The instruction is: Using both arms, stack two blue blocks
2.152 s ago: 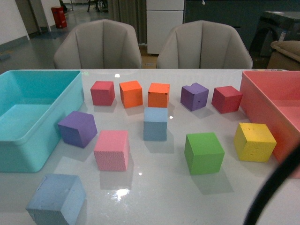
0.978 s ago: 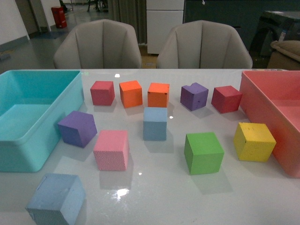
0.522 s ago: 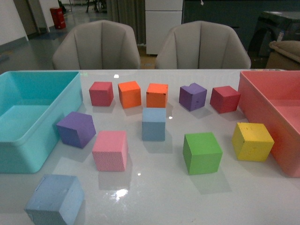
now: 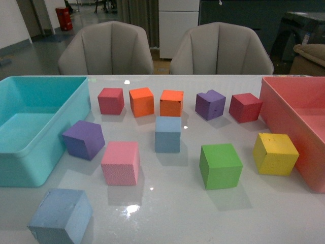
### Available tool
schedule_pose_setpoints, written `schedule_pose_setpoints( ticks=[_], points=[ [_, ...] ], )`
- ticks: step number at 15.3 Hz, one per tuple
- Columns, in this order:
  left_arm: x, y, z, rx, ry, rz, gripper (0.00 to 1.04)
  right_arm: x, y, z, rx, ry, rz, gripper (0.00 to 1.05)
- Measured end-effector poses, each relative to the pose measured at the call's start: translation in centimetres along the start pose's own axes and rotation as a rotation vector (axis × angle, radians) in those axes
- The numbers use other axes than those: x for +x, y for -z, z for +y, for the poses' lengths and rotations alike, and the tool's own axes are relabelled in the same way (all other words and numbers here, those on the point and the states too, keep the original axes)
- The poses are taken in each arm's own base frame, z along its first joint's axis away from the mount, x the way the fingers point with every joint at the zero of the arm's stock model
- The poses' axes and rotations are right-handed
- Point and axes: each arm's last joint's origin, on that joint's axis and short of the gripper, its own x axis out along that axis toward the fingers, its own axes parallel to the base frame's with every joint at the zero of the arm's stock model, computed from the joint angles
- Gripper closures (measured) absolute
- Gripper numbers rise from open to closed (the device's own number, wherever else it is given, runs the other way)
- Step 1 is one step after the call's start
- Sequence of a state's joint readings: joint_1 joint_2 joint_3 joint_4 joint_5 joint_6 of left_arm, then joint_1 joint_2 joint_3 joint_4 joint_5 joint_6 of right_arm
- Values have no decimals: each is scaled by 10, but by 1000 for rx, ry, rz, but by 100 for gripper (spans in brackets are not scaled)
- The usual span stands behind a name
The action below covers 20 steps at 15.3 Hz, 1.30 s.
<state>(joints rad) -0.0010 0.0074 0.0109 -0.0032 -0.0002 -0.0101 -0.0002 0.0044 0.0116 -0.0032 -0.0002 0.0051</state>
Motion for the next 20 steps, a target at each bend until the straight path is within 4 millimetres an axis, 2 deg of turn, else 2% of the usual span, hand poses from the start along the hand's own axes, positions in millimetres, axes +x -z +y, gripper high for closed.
schedule_pose_setpoints(
  ticks=[3,5,6,7,10,11,12,15,18,20],
  points=[
    [0,0,0,0,0,0,7,0,0,0,0,0,0,23],
    [0,0,0,0,0,0,7,0,0,0,0,0,0,14],
    [0,0,0,0,0,0,7,0,0,0,0,0,0,5],
    [0,0,0,0,0,0,7,0,0,0,0,0,0,7],
    [0,0,0,0,-2,3,7,0,0,0,0,0,0,6],
    [1,3,-3,20,-76,151,7,0,0,0,0,0,0,6],
    [2,-1,-7,45,-95,186,7,0,0,0,0,0,0,6],
    [5,-21,-6,36,-104,98,7,0,0,0,0,0,0,6],
    [37,-20,-4,45,-26,134,7,0,0,0,0,0,0,6],
    [70,-23,-13,54,72,180,7,0,0,0,0,0,0,6]
  ],
)
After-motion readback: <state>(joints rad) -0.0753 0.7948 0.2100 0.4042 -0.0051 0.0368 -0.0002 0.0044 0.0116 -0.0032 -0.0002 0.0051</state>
